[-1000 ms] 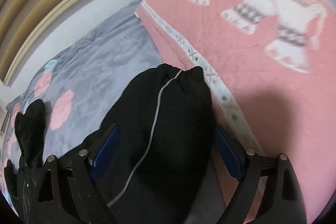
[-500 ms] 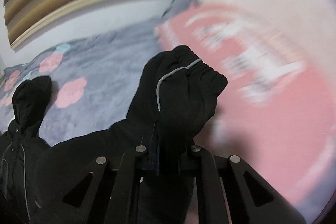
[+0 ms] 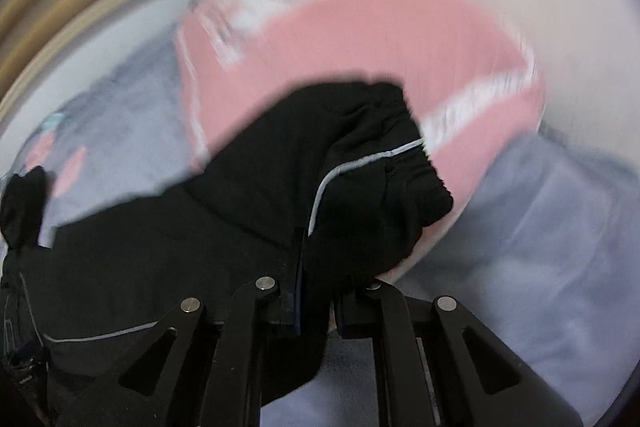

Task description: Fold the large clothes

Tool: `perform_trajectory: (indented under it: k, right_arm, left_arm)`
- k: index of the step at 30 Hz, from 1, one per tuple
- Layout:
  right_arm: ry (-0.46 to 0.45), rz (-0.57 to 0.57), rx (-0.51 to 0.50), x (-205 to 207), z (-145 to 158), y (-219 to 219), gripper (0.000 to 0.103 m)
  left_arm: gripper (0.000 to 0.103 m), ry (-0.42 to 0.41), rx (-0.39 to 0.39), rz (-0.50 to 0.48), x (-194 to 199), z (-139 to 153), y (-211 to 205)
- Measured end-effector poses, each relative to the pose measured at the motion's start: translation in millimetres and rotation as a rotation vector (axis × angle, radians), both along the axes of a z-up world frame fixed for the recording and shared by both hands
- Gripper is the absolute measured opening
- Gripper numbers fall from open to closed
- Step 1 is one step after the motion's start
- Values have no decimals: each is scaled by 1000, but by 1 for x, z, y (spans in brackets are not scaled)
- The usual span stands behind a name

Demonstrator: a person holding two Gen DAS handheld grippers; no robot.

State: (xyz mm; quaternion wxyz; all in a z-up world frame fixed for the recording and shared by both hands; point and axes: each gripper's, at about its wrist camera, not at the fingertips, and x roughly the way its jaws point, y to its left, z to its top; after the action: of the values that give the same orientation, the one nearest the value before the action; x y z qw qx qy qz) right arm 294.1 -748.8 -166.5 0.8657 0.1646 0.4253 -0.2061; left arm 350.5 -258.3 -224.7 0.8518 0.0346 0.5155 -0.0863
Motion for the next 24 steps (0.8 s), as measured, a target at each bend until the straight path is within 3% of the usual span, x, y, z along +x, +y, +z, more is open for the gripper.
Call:
perform_trajectory:
  k: [2,4,8,11,17,24]
  right_arm:
    - [21,-15,37,1,-13,-5,13]
    - [4,-5,21,-3,-6,0,13]
    - [-115,126,-38,-23,35,29,13]
    - [-156,202,-58,-28,69,63,13]
    - [-200,396,-122,-15,130,180,13]
    - [-243,598,-175,1,171,346,13]
  left_arm:
    - [97,1,-2,-5,-1,4,0]
    - [96,-17,-4,-19,-7,13,4]
    - [96,-79,-69,-24,-28,37,15]
    - [96,-157,-72,-40,-51,64,28]
    - [96,-256,-98,-41,-80,99,69]
    - [96,-280,-148,80,-109,116,160]
